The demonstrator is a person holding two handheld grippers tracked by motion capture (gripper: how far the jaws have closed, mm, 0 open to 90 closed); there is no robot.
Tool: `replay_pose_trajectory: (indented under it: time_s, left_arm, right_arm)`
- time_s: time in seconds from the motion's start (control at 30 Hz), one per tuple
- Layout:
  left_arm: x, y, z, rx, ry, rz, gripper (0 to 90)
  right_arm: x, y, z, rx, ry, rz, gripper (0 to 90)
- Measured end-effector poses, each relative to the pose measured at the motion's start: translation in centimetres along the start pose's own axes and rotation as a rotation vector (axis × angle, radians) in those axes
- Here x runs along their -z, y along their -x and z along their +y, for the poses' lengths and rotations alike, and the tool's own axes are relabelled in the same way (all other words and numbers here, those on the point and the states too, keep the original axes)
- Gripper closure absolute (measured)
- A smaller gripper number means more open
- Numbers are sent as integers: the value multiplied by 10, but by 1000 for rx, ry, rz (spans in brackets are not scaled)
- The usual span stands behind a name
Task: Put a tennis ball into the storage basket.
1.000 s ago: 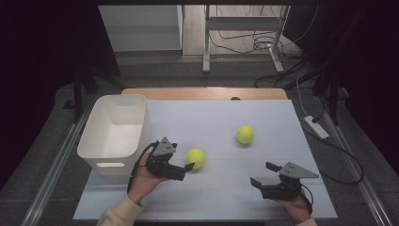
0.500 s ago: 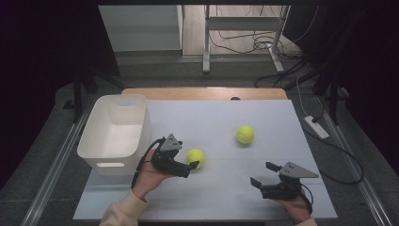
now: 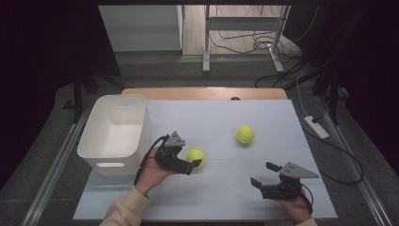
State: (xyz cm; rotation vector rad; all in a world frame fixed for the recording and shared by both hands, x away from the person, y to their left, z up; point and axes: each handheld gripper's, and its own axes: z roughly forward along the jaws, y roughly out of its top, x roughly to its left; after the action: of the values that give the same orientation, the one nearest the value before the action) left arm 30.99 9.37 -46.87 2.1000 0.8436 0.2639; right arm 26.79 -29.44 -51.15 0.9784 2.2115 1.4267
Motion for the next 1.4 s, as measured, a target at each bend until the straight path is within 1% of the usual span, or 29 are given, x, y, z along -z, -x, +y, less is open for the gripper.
replay_pose_trajectory:
  time_s: [0.13,0.27,0.37,0.5,0.67,0.8,0.87,0.9,0.93,0.97,1.07,1.13,1.27,1.37,1.4]
  left_arm:
    - [-3,-1,2,-2,-6,-8,53]
    - [-6,-2,3,1,-11,-7,52]
    - [-11,-4,2,3,-31,-11,50]
    - [-17,-6,2,9,-45,-12,50]
    - [-27,-8,1,15,-84,-11,43]
    - [-38,-8,1,7,-117,-11,39]
    - [-40,-9,0,5,-123,-10,39]
    - [-46,-9,-1,3,-139,2,39]
    - [-49,-9,-1,2,-155,4,39]
    - [-49,-9,-1,2,-155,4,37]
    - [-56,-9,-3,-7,-192,10,35]
    - [-57,-9,-4,-6,-194,10,36]
    - [-62,-12,-5,4,-218,15,39]
    - [-65,-12,-6,7,-253,25,73]
    - [-65,-11,-7,7,-260,33,106]
  right_arm:
    - [0,0,0,-1,-1,0,101]
    - [0,0,0,-3,-4,-3,100]
    - [-1,0,0,-2,-4,-2,101]
    - [-1,1,-1,-6,-4,-4,100]
    - [-1,0,-1,-2,-5,-5,100]
    - [-2,0,-1,-3,-6,-3,100]
    - [-2,0,-1,-2,-7,-4,100]
    - [-2,0,-1,0,-9,-4,100]
    - [-2,0,-1,2,-8,-4,101]
    - [-2,0,-1,2,-8,-4,101]
    - [-1,0,-1,3,-3,1,100]
    - [-1,-1,-1,6,-2,4,100]
    - [-1,0,-1,6,-2,4,100]
    - [-1,-1,-1,7,-3,2,101]
    - [-1,-1,-1,6,-4,1,101]
